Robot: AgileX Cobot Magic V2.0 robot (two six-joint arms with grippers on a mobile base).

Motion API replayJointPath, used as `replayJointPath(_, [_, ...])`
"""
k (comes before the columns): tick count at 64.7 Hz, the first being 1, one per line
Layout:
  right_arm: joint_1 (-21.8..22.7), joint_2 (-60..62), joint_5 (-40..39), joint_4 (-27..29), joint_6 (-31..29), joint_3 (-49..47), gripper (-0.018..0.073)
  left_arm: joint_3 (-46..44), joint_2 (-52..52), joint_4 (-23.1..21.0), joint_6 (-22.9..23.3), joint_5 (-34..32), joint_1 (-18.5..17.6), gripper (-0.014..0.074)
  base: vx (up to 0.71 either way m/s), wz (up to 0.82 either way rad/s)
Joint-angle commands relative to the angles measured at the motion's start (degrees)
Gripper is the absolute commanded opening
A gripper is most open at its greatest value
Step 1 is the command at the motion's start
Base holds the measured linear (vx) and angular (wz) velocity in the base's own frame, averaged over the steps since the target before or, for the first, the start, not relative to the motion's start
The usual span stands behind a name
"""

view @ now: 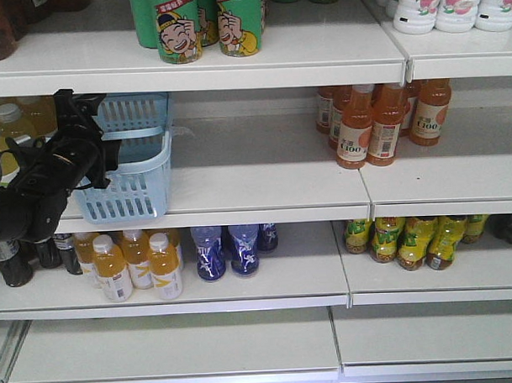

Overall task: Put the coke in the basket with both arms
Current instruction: 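Reach the left gripper to the basket handle, then grasp the basket handle with the left gripper and lift it off the shelf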

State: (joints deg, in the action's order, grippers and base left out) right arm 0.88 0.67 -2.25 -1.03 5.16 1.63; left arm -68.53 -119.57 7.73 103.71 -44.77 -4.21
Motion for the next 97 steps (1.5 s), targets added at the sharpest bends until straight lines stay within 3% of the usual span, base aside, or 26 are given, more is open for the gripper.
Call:
replayJointPath(1, [0.3, 0.6, -4.4, -0.4, -0.3, 1.0, -0.0005, -2.1, 1.5, -1.0, 0.7, -2.0, -0.2, 0.0566, 0.00, 0.00])
replayJointPath(13, [0.3, 0.6, -4.4, -0.4, -0.3, 1.0, -0.0005, -2.1, 1.1, 0.8, 0.7, -3.9, -0.2, 0.0466, 0.00, 0.00])
replayJointPath(23, [0.3, 0.6, -4.4, -0.4, -0.3, 1.0, -0.0005, -1.9, 1.1, 4.5, 0.7, -4.0, -0.2, 0.0265, 0.00, 0.00])
replayJointPath(35, [0.3, 0.6, -4.4, -0.4, -0.3, 1.0, -0.0005, -0.2, 1.1, 5.3, 0.4, -6.9, -0.2, -0.0009, 0.00, 0.00])
replayJointPath(40, [0.3, 0.6, -4.4, -0.4, -0.3, 1.0, -0.0005, 1.1, 1.1, 6.1, 0.0, -10.1, -0.2, -0.0008, 0.00, 0.00])
replayJointPath(41, [0.3, 0.6, -4.4, -0.4, -0.3, 1.0, -0.0005, 2.6, 1.1, 7.4, 0.1, -14.8, -0.2, -0.0007, 0.00, 0.00])
replayJointPath(46, [0.3, 0.6, -4.4, -0.4, -0.3, 1.0, -0.0005, 4.8, 1.1, 9.6, 0.3, -20.4, -0.2, -0.0007, 0.00, 0.00])
replayJointPath(54, [0.3, 0.6, -4.4, -0.4, -0.3, 1.0, -0.0005, 9.8, 1.3, 14.1, 3.9, -30.3, -0.3, -0.0007, 0.00, 0.00])
replayJointPath(57, [0.3, 0.6, -4.4, -0.4, -0.3, 1.0, -0.0005, 11.6, 1.3, 16.1, 5.1, -34.1, -0.4, -0.0007, 0.00, 0.00])
replayJointPath(64, [0.3, 0.6, -4.4, -0.4, -0.3, 1.0, -0.0005, 16.8, 2.9, 25.0, 9.1, -34.0, -0.5, -0.0007, 0.00, 0.00])
replayJointPath(86, [0.3, 0.6, -4.4, -0.4, -0.3, 1.0, -0.0005, 28.7, 12.6, 53.7, 9.4, -34.0, -1.0, -0.0007, 0.00, 0.00])
replayJointPath(97, [0.3, 0.6, -4.4, -0.4, -0.3, 1.0, -0.0005, 29.4, 18.8, 61.1, 11.7, -34.0, -3.9, -0.0007, 0.00, 0.00])
